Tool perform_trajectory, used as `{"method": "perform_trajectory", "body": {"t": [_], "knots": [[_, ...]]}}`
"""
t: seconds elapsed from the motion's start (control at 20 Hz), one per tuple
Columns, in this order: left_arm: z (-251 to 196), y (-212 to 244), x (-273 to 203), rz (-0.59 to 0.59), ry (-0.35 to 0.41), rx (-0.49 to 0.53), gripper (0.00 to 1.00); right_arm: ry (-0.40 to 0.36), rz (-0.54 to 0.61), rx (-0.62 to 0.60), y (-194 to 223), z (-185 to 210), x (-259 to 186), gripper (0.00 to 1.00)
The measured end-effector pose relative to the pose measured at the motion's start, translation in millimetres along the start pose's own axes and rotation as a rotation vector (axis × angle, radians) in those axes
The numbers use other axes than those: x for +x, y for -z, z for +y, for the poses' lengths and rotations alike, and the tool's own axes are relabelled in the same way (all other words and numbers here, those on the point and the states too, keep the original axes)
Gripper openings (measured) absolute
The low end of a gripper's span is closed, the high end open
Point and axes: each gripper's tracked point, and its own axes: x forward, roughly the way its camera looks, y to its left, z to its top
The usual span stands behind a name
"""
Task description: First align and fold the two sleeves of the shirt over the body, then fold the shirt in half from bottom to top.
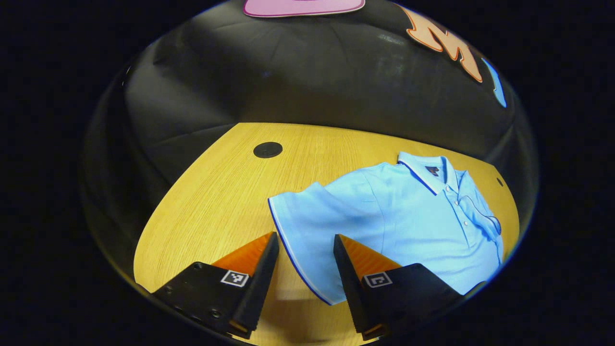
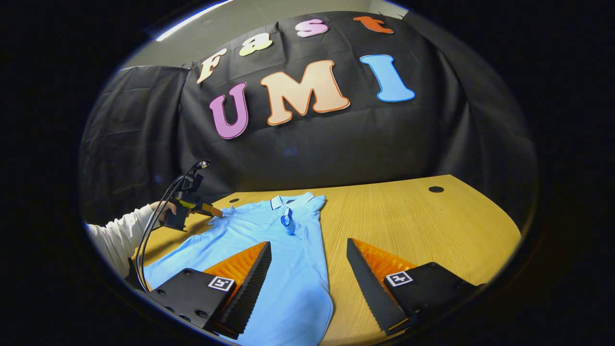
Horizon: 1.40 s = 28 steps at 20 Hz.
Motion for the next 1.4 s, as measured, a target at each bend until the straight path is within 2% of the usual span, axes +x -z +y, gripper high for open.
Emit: {"method": "perform_trajectory", "body": {"t": [0.25,0.3,0.35,0.4,0.45,0.5,0.6,0.8,1.0,1.2,1.4], "knots": [[-2,-3,2,-0.035,0.013,0.018,0.59,-0.009,0.000,0.004,-1,3,-3,0.98],[-7,-2,3,-0.038,0.031,0.025,0.51,-0.007,0.000,0.003,-1,3,-3,0.98],[-12,-3,3,-0.050,0.050,0.029,0.49,-0.008,-0.001,0.004,0,3,-3,0.98],[-16,-1,5,-0.055,0.069,0.038,0.32,-0.011,0.001,0.007,-1,5,-3,0.98],[-18,-2,5,-0.067,0.080,0.047,0.25,-0.012,0.003,0.008,0,5,-4,0.98],[-20,-3,6,-0.068,0.082,0.052,0.11,-0.012,0.005,0.009,1,5,-3,0.98],[-20,-3,4,-0.071,0.077,0.046,0.02,-0.011,0.012,0.009,2,4,-1,0.98],[-18,-2,-2,-0.081,0.027,0.024,0.00,-0.034,0.017,0.020,3,12,1,0.98],[-32,-20,-20,-0.125,0.012,0.094,0.00,-0.033,0.012,0.021,1,11,-2,0.98],[-83,-47,-37,-0.180,0.100,0.126,0.00,-0.048,0.011,0.023,0,16,-4,0.98],[-144,-54,-42,-0.184,0.185,0.177,0.00,-0.044,0.020,0.015,3,16,-3,0.98]]}}
